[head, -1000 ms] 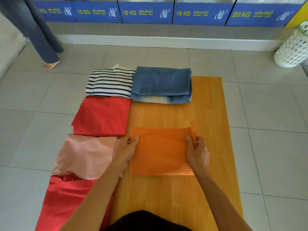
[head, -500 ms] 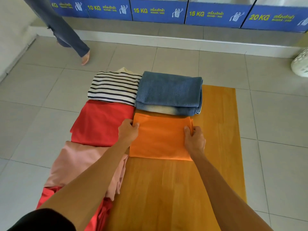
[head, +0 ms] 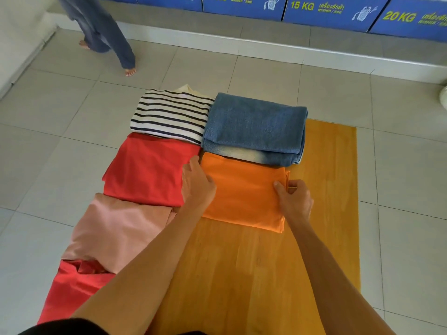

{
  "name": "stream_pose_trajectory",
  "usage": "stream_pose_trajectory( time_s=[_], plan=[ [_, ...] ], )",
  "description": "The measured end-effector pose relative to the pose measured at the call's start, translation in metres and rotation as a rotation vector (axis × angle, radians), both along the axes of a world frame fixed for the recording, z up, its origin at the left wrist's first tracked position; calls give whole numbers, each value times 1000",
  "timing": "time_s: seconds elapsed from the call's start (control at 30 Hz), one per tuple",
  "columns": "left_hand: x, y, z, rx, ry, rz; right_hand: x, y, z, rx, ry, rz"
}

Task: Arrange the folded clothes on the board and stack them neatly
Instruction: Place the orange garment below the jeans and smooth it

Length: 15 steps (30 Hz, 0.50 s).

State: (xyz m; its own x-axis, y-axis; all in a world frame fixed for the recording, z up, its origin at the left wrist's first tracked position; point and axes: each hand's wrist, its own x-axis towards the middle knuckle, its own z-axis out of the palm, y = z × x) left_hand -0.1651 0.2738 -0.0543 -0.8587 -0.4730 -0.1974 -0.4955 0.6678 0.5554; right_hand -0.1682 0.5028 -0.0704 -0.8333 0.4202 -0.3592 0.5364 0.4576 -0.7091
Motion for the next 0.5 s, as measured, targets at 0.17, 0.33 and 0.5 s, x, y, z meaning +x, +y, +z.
stream_pose_trajectory(
  time_s=[0.17,0.33,0.5],
  plan=[
    [27,27,-16,-180,133,-295,0,-3,1,63,-12,14],
    [49,29,-47,-207,-49,-499,9,-23,9,277,155,93],
    [44,21,-49,-237,-86,-523,38,-33,-16,409,121,433]
  ],
)
